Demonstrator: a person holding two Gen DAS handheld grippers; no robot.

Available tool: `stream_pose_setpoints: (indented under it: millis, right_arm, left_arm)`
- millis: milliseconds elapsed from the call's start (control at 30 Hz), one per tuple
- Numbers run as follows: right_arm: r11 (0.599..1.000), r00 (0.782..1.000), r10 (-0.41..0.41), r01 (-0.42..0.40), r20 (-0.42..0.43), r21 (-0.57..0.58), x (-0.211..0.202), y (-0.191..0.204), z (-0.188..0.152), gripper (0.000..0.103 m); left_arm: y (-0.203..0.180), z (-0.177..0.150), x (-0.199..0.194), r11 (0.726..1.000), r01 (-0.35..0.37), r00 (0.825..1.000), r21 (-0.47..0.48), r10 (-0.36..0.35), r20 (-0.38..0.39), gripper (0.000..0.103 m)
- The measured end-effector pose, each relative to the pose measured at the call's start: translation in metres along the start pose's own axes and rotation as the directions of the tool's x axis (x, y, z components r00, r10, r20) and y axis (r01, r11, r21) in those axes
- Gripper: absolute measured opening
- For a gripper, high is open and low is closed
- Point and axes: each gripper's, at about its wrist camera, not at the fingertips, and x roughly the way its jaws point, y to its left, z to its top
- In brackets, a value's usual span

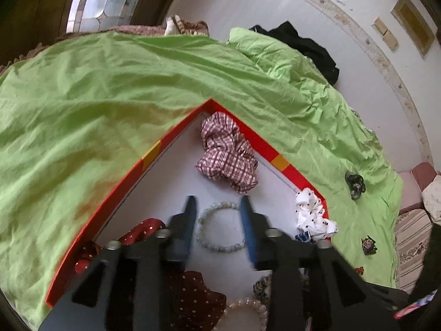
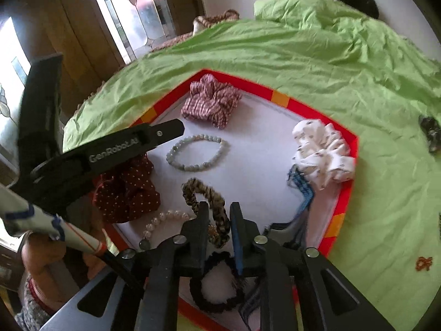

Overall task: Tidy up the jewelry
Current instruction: 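Carry both bracelets into the tray and open both tools, then withdraw both tools from the tray toward the red bead bracelet and clip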

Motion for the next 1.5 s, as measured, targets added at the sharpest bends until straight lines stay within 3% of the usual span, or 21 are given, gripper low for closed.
stream_pose_setpoints:
  millis: [167,433,533,667,833,1033,1167,1367,1500]
  right_arm:
    - [0.999,0.998,-0.045,0.044,0.048,0.024,-0.033,-0.015,-0.017,0.026]
    - [0.984,0.986,-0.151,0.142,0.076,0.107,-0.084,-0.055,-0.071,0.028]
    - [0.971,0.977,-0.196,0.182,0.078,0.158,-0.103,-0.074,-0.102,0.034]
    - [0.945,0.963,-0.265,0.25,0.048,0.211,-0.118,-0.098,-0.147,0.036]
    - [0.904,0.954,-0.299,0.282,0.003,0.322,-0.135,-0.135,-0.197,0.036]
    - [0.872,0.946,-0.323,0.285,0.029,0.399,-0.154,-0.162,-0.222,0.039]
    - [0.862,0.951,-0.306,0.256,0.046,0.438,-0.158,-0.17,-0.232,0.039]
    - [0.855,0.947,-0.311,0.242,0.08,0.459,-0.171,-0.185,-0.245,0.039]
    - [0.829,0.943,-0.323,0.239,0.083,0.506,-0.18,-0.206,-0.258,0.04]
  left_arm:
    - [-0.002,-0.003,-0.007,1.0,0.002,1.0,0.005,-0.002,0.03,0.043]
    - [-0.012,-0.015,-0.022,0.996,-0.077,0.993,0.053,0.072,0.092,0.045]
    - [-0.019,-0.023,-0.03,0.988,-0.133,0.984,0.076,0.122,0.131,0.045]
    - [-0.033,-0.04,-0.043,0.977,-0.184,0.97,0.11,0.162,0.182,0.058]
    - [-0.059,-0.066,-0.057,0.956,-0.199,0.97,0.215,0.161,0.18,0.059]
    - [-0.11,-0.097,-0.092,0.939,-0.108,0.992,0.325,0.081,0.096,0.065]
    - [-0.153,-0.115,-0.11,0.905,-0.061,0.997,0.42,0.035,0.068,0.07]
    - [-0.196,-0.149,-0.11,0.857,-0.005,1.0,0.515,0.007,-0.001,0.072]
    - [-0.213,-0.167,-0.102,0.836,-0.006,0.999,0.548,0.033,-0.039,0.072]
